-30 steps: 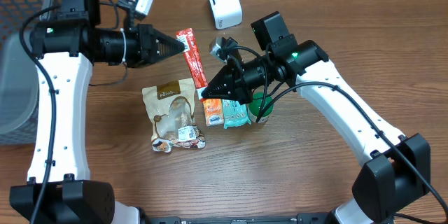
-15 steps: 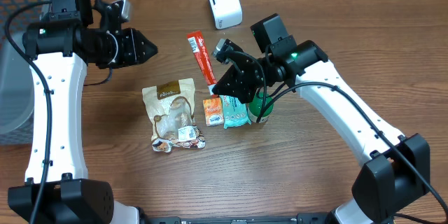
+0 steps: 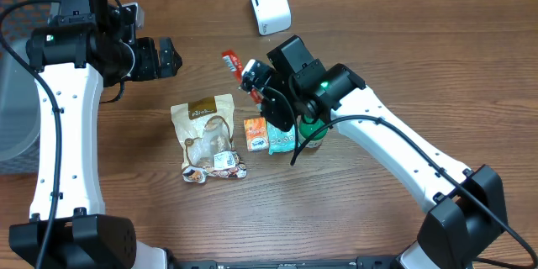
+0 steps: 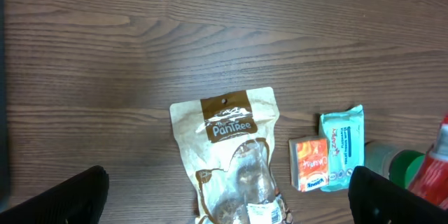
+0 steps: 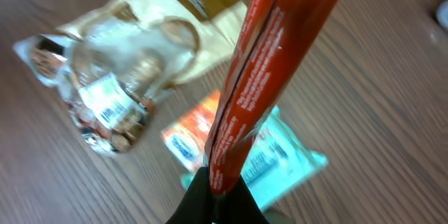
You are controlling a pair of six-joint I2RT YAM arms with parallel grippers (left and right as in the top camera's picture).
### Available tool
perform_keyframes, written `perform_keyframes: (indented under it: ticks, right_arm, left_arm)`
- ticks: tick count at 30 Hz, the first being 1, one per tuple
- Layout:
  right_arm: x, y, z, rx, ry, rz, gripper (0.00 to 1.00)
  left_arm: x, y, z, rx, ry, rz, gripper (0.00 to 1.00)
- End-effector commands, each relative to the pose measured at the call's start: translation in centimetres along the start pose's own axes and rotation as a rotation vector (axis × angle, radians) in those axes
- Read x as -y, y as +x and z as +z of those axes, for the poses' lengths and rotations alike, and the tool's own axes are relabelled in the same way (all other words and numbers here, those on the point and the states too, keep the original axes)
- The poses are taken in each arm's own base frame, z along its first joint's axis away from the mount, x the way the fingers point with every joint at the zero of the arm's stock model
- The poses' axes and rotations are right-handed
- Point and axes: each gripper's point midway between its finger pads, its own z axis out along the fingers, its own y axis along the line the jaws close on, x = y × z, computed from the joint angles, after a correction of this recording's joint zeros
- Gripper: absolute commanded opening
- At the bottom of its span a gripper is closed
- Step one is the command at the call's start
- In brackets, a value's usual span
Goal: Scan the item barcode
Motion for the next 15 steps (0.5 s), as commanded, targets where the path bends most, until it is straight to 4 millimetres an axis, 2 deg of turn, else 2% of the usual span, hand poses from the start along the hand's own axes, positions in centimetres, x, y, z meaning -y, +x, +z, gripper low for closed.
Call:
perform_keyframes:
  ticks: [1,9,15]
  right_arm:
    - [2.0,-2.0,-2.9,0.046,0.111,0.007,0.03]
    - [5.8,-5.1,-9.3,0.069,0.355,-0.038,0.03]
    - [8.3,-7.1,-11.9,0.106,0.518,-0.131,0.03]
  left_arm:
    - [-0.6,0.2,0.4,-0.01,-0.021,-0.005,1.0]
    - [-0.6,0.2,0.4,-0.01,-0.021,-0.005,1.0]
    - [-0.6,0.2,0.4,-0.01,-0.021,-0.005,1.0]
